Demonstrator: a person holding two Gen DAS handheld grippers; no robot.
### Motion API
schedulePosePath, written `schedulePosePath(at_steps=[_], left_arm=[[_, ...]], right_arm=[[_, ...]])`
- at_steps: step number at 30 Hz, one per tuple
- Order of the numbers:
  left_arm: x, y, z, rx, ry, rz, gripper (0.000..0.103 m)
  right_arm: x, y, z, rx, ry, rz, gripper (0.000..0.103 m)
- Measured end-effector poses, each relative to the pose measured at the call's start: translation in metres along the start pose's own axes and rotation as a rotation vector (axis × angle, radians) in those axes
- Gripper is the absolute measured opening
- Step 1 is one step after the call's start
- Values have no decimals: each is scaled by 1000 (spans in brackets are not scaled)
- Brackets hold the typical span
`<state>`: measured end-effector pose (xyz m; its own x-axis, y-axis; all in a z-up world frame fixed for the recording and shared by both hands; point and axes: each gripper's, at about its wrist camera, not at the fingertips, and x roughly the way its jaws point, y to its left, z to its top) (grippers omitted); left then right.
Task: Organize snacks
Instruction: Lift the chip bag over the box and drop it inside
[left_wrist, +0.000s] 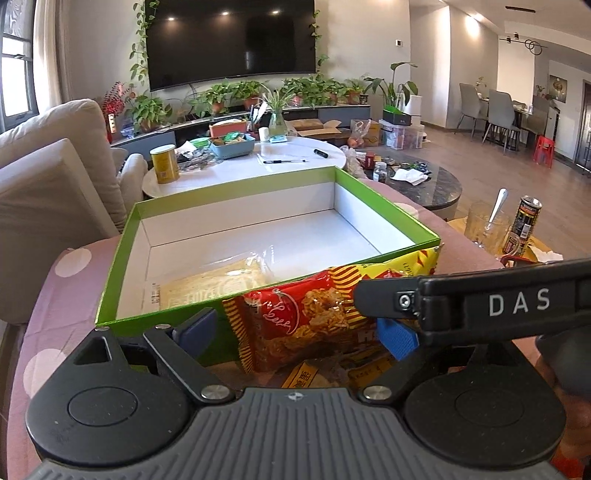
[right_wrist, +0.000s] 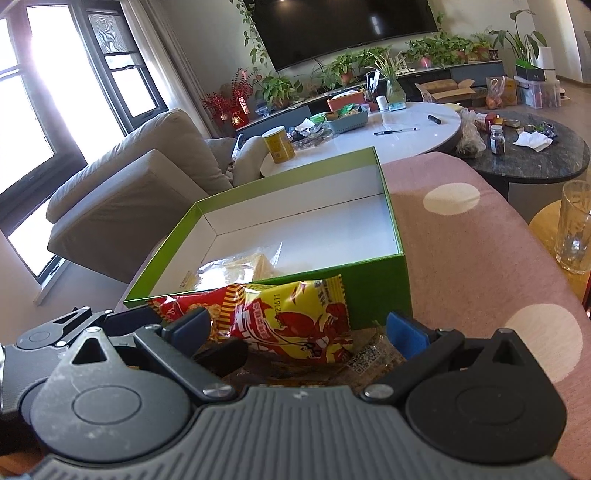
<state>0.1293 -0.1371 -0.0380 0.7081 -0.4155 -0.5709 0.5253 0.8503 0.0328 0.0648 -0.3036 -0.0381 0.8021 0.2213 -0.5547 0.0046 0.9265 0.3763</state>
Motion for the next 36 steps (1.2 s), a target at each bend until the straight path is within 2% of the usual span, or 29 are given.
schedulePosePath(at_steps=[5, 13, 18, 36], left_arm=[[7, -2, 1, -19, 15, -37, 89], [9, -6, -1, -23, 9, -44, 87], [4, -11, -2, -7, -1, -51, 85], [-55, -28, 20, 32, -158, -46, 85]], right_arm=[[3, 2, 2, 5, 0, -4, 69], [12, 3, 1, 6, 35, 36, 69], [7, 3, 0, 8, 23, 32, 68], [-45, 20, 22, -37, -117, 76, 68]])
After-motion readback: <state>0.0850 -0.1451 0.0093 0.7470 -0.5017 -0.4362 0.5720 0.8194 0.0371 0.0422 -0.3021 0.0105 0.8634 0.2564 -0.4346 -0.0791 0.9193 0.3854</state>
